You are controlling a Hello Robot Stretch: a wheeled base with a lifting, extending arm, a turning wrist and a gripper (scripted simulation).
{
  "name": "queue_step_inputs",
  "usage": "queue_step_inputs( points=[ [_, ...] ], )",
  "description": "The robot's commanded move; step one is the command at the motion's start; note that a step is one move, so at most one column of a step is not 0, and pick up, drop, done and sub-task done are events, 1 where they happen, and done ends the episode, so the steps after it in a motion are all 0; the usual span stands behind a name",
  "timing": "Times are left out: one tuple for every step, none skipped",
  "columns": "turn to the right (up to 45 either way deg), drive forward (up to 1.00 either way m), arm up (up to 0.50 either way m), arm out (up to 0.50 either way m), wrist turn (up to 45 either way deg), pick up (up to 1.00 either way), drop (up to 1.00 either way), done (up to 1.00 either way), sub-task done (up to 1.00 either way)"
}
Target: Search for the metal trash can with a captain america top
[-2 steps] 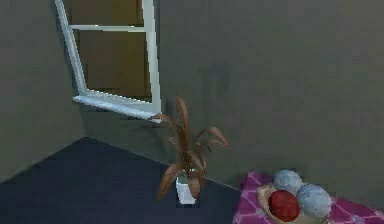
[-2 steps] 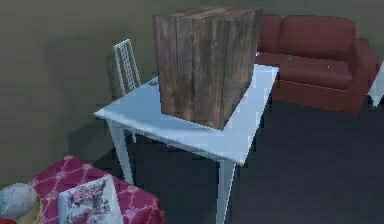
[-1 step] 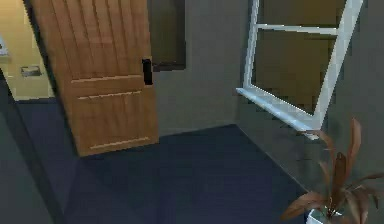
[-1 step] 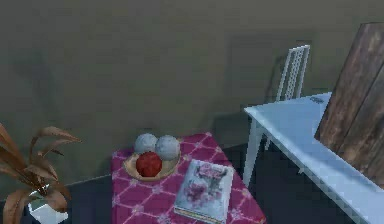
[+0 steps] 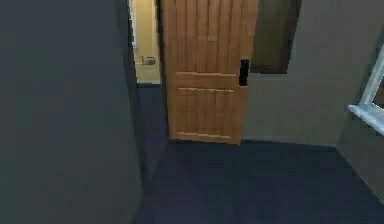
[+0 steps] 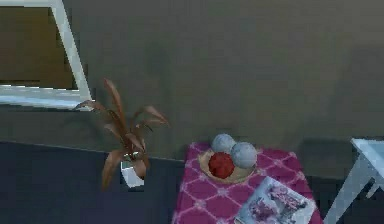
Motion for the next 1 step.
queue_step_inputs(
  points=[
    [0.0, 1.00, 0.00, 0.00, 0.0, 0.00, 0.00, 0.00, 0.00]
  ],
)
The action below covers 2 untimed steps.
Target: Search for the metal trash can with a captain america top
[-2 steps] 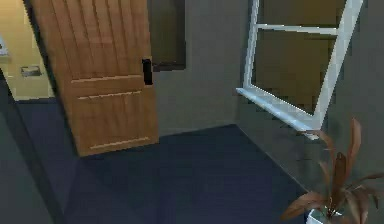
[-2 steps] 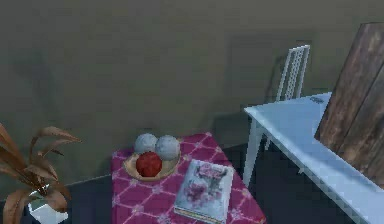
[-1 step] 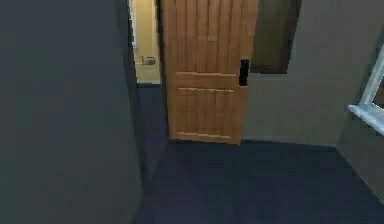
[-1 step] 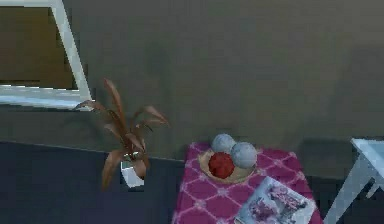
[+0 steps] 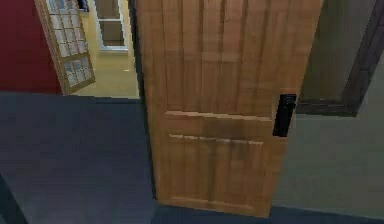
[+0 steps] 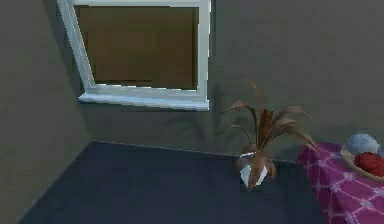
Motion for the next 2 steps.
queue_step_inputs(
  points=[
    [0.0, 0.80, 0.00, 0.00, 0.0, 0.00, 0.00, 0.00, 0.00],
    [-45.0, 0.00, 0.00, 0.00, 0.0, 0.00, 0.00, 0.00, 0.00]
  ],
)
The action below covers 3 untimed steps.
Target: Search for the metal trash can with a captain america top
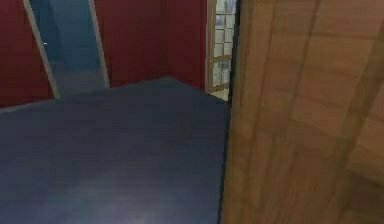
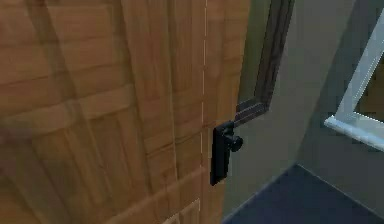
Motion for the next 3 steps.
queue_step_inputs(
  points=[
    [-30.0, 0.00, 0.00, 0.00, 0.0, 0.00, 0.00, 0.00, 0.00],
    [0.0, 1.00, 0.00, 0.00, 0.0, 0.00, 0.00, 0.00, 0.00],
    [0.0, 1.00, 0.00, 0.00, 0.0, 0.00, 0.00, 0.00, 0.00]
  ],
)
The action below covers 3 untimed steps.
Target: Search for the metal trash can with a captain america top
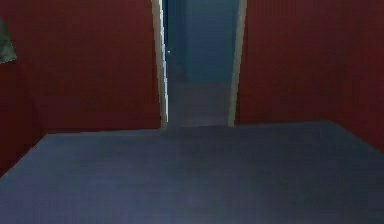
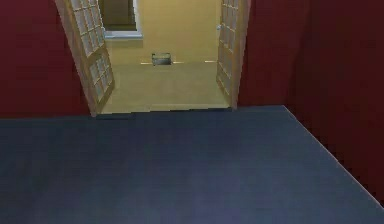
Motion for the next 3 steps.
queue_step_inputs(
  points=[
    [0.0, 1.00, 0.00, 0.00, 0.0, 0.00, 0.00, 0.00, 0.00],
    [0.0, 1.00, 0.00, 0.00, 0.0, 0.00, 0.00, 0.00, 0.00],
    [3.0, 0.00, 0.00, 0.00, 0.0, 0.00, 0.00, 0.00, 0.00]
  ],
)
